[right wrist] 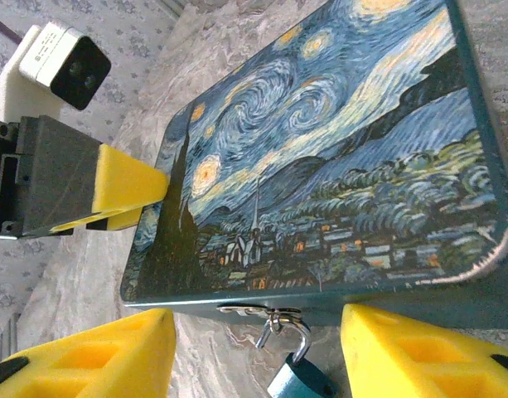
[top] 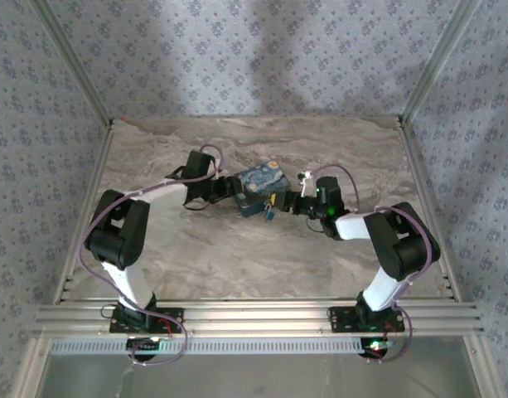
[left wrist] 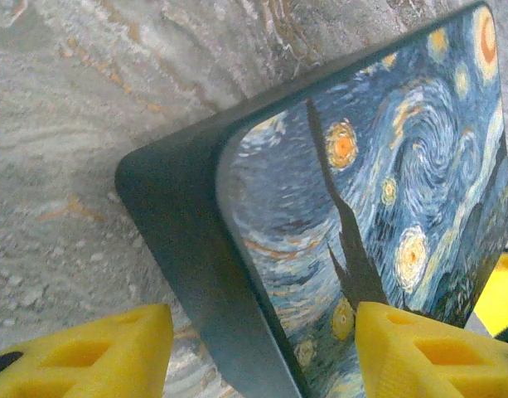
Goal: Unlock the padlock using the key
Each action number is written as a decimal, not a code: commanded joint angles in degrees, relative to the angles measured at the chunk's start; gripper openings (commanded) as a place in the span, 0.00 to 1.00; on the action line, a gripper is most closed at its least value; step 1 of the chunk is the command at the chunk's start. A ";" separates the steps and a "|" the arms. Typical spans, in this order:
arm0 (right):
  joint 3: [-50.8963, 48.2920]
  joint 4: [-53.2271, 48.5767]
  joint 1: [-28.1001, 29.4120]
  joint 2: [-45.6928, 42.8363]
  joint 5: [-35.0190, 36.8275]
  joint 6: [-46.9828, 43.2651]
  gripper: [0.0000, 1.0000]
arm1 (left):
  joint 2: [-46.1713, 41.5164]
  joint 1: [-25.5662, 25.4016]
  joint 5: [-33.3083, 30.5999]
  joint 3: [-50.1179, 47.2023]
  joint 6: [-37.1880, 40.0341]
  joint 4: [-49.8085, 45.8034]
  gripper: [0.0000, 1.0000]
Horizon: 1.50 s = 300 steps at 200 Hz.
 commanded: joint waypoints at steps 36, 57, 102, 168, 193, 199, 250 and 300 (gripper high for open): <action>-3.61 0.36 -2.85 -1.48 -8.83 -4.01 0.62 | -0.46 -0.70 -2.74 -1.74 -0.85 -3.21 0.59; -3.57 0.56 -2.50 0.02 -10.54 -3.22 0.62 | -0.72 -0.71 -2.93 -1.84 -1.00 -3.04 0.59; -0.29 1.73 -0.30 4.97 -10.78 -2.60 0.62 | -1.16 -0.70 -2.83 -2.16 -1.28 -2.69 0.59; 1.82 7.13 0.32 11.54 -11.73 -1.15 0.58 | -1.25 -0.70 -2.57 -2.31 -1.79 -2.33 0.57; 2.07 9.79 0.42 13.47 -12.90 0.19 0.55 | -1.34 -0.71 -2.64 -2.43 -1.79 -2.34 0.57; 2.11 9.81 0.44 13.70 -12.96 0.22 0.54 | -1.34 -0.71 -2.65 -2.44 -1.79 -2.26 0.57; 2.33 9.68 0.50 15.03 -13.47 0.03 0.44 | -1.34 -0.71 -2.64 -2.40 -1.96 -2.23 0.57; 2.13 9.31 0.37 15.30 -13.13 0.13 0.27 | -1.47 -0.66 -2.83 -2.55 -1.96 -2.20 0.57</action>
